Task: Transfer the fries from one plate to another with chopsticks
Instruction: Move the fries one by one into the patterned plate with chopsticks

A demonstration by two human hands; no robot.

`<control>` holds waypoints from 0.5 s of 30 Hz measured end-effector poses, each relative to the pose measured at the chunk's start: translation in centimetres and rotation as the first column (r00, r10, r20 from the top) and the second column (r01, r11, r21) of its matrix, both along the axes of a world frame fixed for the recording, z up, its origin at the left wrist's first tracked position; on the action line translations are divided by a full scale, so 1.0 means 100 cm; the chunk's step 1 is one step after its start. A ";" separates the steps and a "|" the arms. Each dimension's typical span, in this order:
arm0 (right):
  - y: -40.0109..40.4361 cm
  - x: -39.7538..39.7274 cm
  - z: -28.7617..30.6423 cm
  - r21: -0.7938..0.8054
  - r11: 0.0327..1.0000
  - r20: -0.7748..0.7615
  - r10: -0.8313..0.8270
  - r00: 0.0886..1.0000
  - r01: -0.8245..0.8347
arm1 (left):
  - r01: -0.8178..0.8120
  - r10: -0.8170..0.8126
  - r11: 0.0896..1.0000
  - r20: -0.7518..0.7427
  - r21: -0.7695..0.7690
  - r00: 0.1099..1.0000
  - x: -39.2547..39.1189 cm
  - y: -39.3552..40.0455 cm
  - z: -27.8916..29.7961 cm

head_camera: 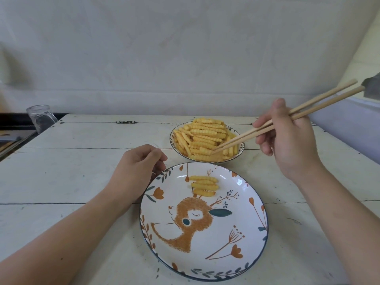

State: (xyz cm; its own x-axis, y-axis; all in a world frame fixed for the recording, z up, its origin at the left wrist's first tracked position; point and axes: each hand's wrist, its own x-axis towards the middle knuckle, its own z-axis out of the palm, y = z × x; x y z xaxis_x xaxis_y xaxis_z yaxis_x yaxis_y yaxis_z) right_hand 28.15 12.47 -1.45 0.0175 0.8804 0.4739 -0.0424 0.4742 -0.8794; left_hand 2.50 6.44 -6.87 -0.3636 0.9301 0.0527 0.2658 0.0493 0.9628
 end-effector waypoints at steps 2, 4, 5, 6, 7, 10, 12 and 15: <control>-0.002 0.000 0.001 -0.035 0.998 0.002 0.052 0.999 -0.052 | 0.004 -0.004 1.000 -0.004 -0.002 1.000 0.000 0.000 0.000; -0.004 -0.003 -0.001 -0.048 0.995 0.087 0.094 0.992 -0.090 | 0.006 -0.006 1.000 -0.007 -0.004 1.000 0.000 0.000 0.000; -0.006 -0.005 -0.002 -0.045 0.994 0.145 0.103 0.984 -0.097 | 0.005 -0.005 1.000 -0.007 -0.003 1.000 0.000 0.000 0.000; -0.008 -0.007 -0.003 -0.042 0.994 0.191 0.110 0.975 -0.104 | 0.003 -0.003 1.000 -0.007 -0.002 1.000 0.000 0.000 0.000; -0.009 -0.008 -0.004 -0.040 0.993 0.215 0.117 0.970 -0.111 | 0.003 -0.003 1.000 -0.007 -0.003 1.000 0.000 0.000 0.000; -0.010 -0.008 -0.002 -0.013 0.995 0.191 0.102 0.976 -0.101 | 0.003 -0.003 1.000 -0.003 -0.006 1.000 0.001 0.000 0.001; -0.005 -0.003 0.001 0.015 0.999 0.118 0.044 0.992 -0.046 | 0.002 -0.002 1.000 -0.007 -0.004 1.000 0.000 0.000 0.000; 0.005 0.005 -0.001 0.064 0.996 0.087 -0.067 0.994 0.062 | 0.001 -0.001 1.000 -0.018 -0.001 1.000 0.000 0.000 0.000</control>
